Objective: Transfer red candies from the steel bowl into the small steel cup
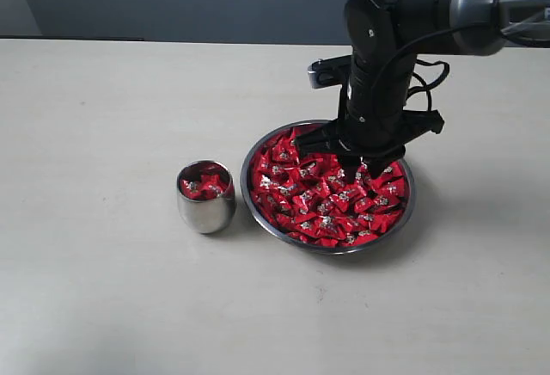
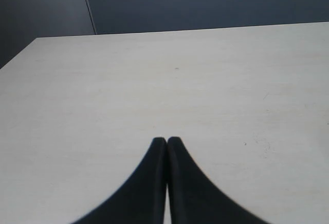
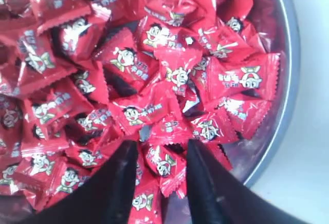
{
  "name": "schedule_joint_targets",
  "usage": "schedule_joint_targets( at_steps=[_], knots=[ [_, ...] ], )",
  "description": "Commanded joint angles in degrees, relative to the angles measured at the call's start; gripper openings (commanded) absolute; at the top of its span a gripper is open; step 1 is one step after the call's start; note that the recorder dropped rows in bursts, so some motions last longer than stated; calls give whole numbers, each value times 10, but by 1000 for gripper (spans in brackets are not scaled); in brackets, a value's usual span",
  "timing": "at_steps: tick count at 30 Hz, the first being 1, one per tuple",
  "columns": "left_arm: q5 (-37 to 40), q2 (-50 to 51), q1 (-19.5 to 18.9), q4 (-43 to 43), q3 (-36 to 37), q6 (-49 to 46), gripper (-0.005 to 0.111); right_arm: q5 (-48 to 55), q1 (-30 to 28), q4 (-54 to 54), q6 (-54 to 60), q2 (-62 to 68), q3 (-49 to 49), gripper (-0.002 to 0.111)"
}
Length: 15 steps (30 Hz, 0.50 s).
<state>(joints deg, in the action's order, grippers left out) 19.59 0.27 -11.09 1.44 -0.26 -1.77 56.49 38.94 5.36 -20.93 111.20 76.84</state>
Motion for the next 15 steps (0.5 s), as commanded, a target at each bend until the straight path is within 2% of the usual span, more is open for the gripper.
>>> schedule_joint_targets(
  at_steps=[1, 9, 15],
  knots=[
    [-4, -3, 4, 1, 3, 1, 0, -70, 1, 8, -2, -32, -86, 33],
    [-4, -3, 4, 1, 3, 1, 0, -64, 5, 10, 177, -36, -88, 33],
    [-4, -3, 4, 1, 3, 1, 0, -80, 5, 40, 184, -36, -68, 33]
  ],
)
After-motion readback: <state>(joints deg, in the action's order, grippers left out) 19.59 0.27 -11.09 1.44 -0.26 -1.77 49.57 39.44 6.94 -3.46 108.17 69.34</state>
